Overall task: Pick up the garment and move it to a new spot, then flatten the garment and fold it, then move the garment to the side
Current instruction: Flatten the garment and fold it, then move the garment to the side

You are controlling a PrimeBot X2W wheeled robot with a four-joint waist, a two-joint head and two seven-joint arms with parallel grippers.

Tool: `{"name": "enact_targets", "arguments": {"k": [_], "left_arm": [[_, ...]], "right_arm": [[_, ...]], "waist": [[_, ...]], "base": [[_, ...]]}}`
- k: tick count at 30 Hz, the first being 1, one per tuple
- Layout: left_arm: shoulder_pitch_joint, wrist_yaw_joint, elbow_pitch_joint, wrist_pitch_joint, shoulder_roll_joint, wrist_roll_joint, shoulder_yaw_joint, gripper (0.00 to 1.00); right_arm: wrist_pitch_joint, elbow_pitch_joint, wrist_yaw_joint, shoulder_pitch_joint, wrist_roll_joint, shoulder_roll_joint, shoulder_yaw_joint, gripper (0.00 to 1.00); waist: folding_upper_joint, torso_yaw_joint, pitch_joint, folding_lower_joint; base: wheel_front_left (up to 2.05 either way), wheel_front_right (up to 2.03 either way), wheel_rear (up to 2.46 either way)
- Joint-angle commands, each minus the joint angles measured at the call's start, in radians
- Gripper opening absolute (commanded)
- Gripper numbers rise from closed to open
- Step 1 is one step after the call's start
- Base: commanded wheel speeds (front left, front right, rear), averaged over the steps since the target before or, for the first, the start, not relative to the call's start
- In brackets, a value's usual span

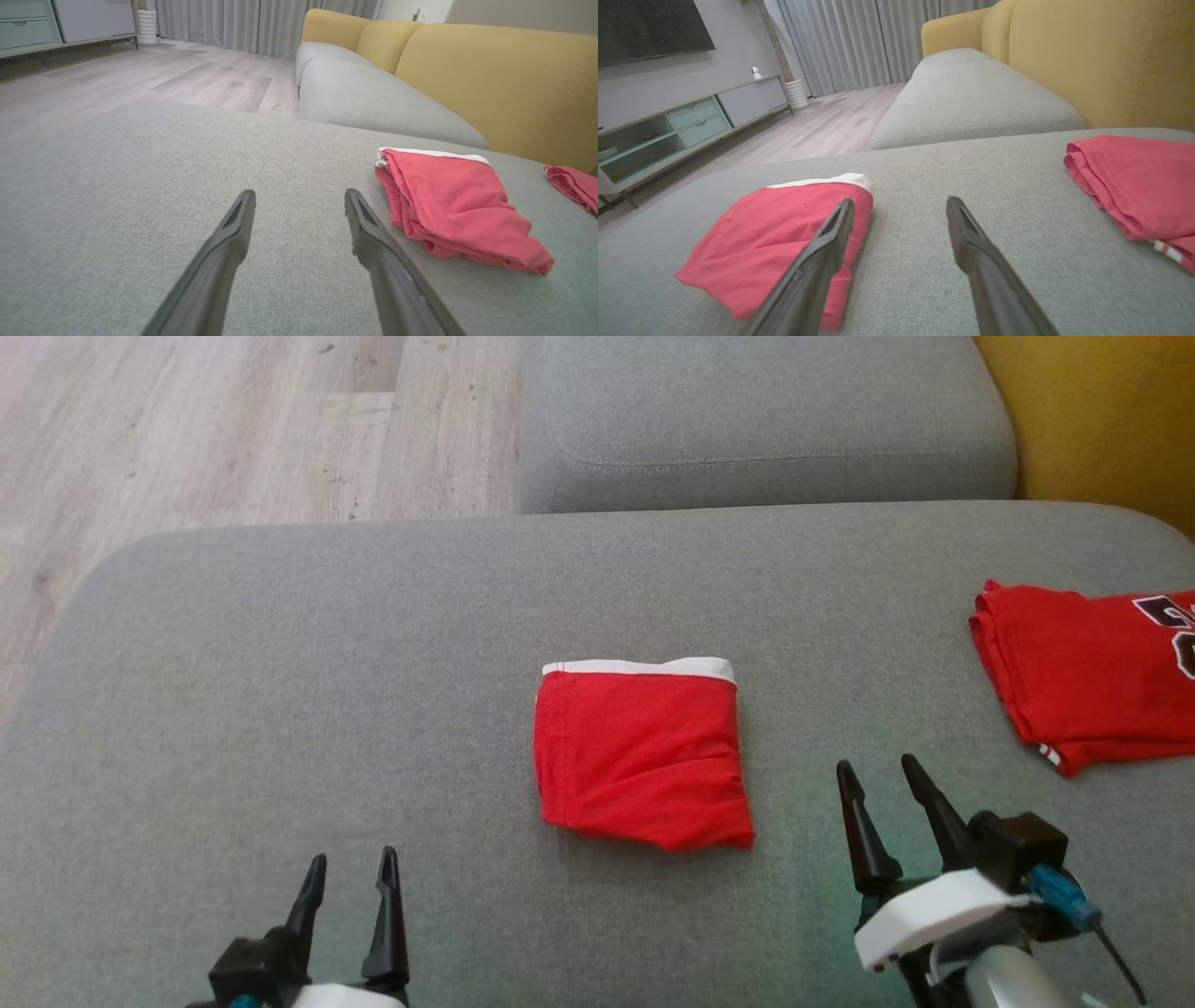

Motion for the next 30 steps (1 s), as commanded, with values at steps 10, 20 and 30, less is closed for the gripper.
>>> {"name": "enact_targets", "arguments": {"k": [10, 20, 30], "left_arm": [[-0.024, -0.026, -0.004, -0.012, -0.009, 0.04, 0.074, 1.0], [-0.021, -0.034, 0.002, -0.013, -0.016, 0.051, 0.084, 1.0], [-0.026, -0.043, 0.012, -0.013, -0.024, 0.058, 0.086, 1.0]], "right_arm": [[0.052, -0.146, 0.003, 0.037, 0.008, 0.005, 0.022, 1.0], [0.074, -0.171, 0.003, 0.053, 0.007, 0.005, 0.017, 1.0], [0.088, -0.177, 0.003, 0.056, -0.001, 0.005, 0.015, 1.0]], "waist": [[0.0, 0.001, 0.002, 0.0001], [0.0, 0.003, 0.002, 0.0001], [0.0, 0.011, 0.01, 0.0001]], "base": [[0.0, 0.0, 0.0], [0.0, 0.0, 0.0], [0.0, 0.0, 0.0]]}}
